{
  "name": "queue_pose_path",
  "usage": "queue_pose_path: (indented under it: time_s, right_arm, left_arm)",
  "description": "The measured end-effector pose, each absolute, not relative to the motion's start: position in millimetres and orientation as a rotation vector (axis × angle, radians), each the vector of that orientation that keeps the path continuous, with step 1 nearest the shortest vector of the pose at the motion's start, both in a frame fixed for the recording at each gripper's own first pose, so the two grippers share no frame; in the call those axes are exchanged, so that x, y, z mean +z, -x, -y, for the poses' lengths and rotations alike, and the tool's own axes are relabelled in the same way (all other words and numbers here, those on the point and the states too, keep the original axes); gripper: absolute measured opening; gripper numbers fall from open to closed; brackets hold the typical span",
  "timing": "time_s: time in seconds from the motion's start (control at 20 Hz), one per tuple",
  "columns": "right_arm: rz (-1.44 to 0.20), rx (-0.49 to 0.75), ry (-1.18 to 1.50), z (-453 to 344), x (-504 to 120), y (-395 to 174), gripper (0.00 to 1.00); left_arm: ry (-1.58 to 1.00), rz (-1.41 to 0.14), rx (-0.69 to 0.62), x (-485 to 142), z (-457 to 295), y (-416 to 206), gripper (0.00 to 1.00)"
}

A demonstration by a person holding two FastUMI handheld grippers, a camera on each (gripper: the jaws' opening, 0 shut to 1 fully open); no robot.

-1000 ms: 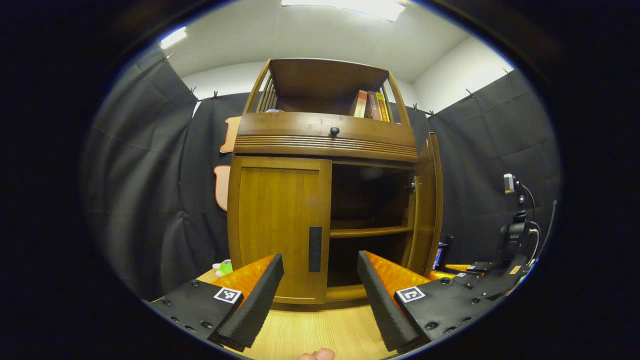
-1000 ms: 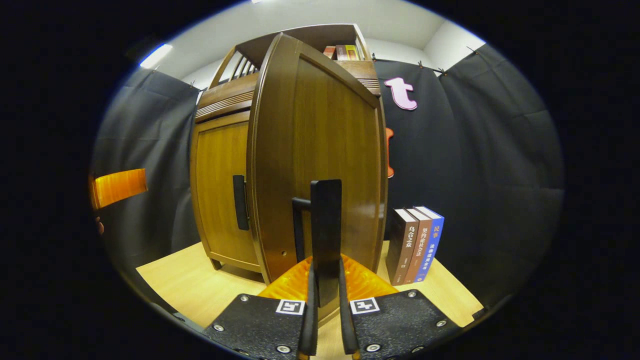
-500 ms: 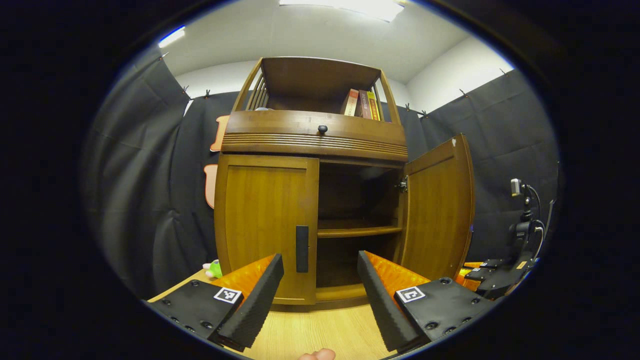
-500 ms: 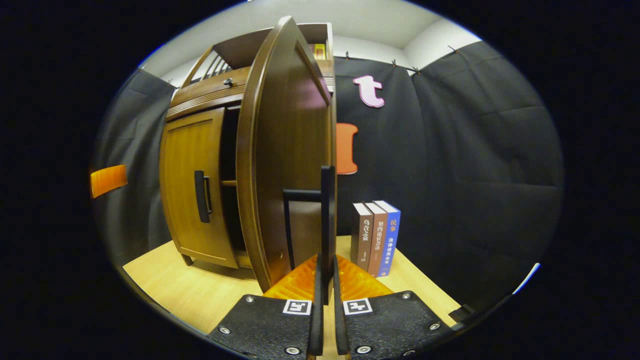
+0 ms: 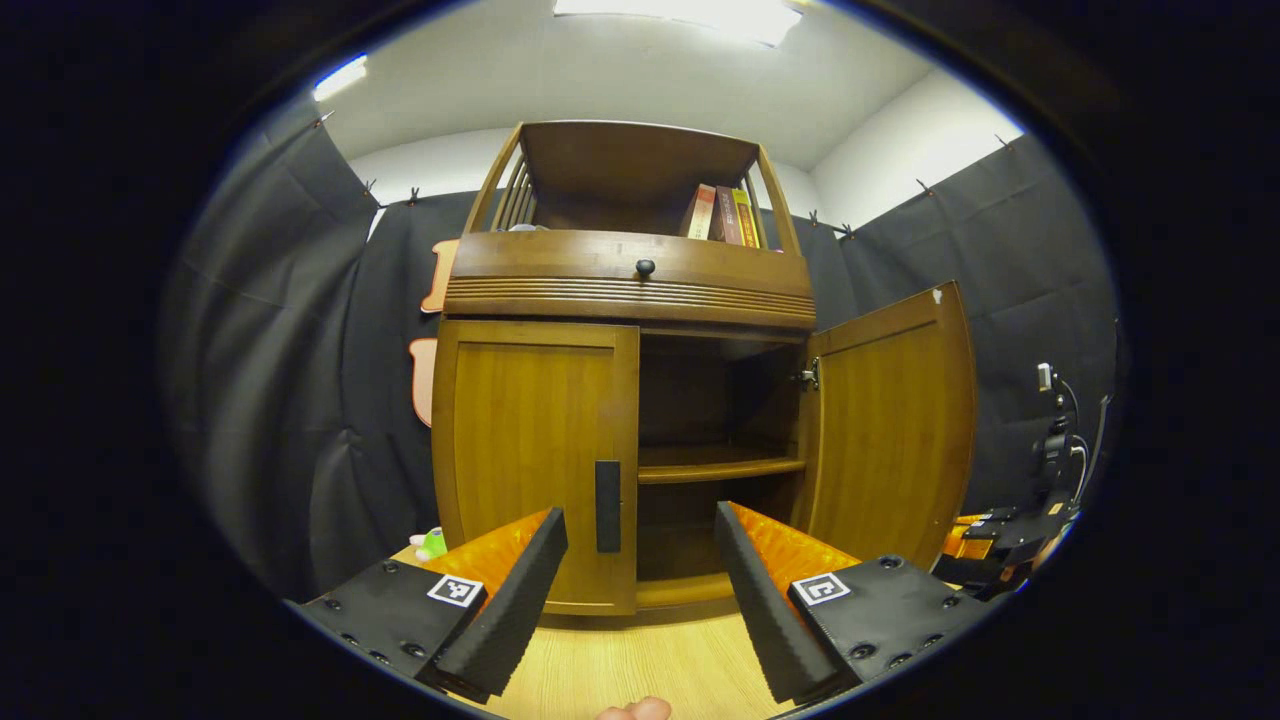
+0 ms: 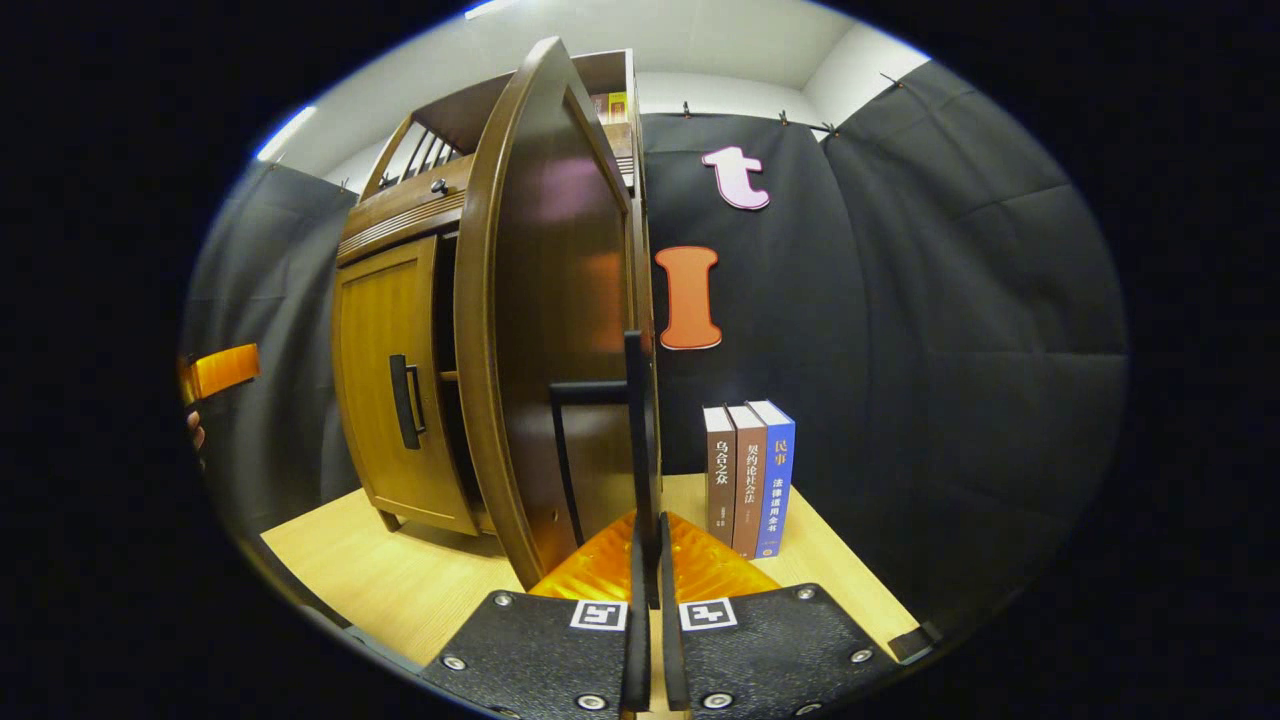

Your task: Open the right door of the double-door shoe cabinet with the right hand, and open the left door with the left hand.

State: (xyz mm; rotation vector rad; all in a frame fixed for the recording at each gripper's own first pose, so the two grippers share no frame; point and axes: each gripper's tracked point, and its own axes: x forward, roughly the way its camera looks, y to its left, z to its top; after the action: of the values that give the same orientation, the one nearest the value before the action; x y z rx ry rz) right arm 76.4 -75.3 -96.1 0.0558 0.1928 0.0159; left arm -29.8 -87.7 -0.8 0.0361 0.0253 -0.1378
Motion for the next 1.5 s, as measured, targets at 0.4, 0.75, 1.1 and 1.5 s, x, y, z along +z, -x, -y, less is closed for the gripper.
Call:
queue_pose_path:
  time_s: [0.4,0.75,1.1,1.5]
  right_arm:
    - [-0.211,0.119,-0.069,85.6,-96.2,-78.4,0.05]
    - [-0.176,0.147,-0.087,86.5,-94.5,-79.9,0.06]
    - [-0.084,0.096,-0.097,88.7,-89.1,-82.0,0.07]
    - [-0.097,-0.032,-0.182,97.8,-88.0,-49.3,0.00]
  left_arm:
    - [-0.029,-0.019,-0.107,0.6,73.9,34.1,0.96]
    - [-0.002,-0.018,-0.109,-1.9,74.5,37.2,0.95]
    - [0.016,-0.026,-0.077,-6.8,60.8,36.0,0.95]
    - [0.042,-0.068,-0.099,-21.3,60.7,24.0,0.95]
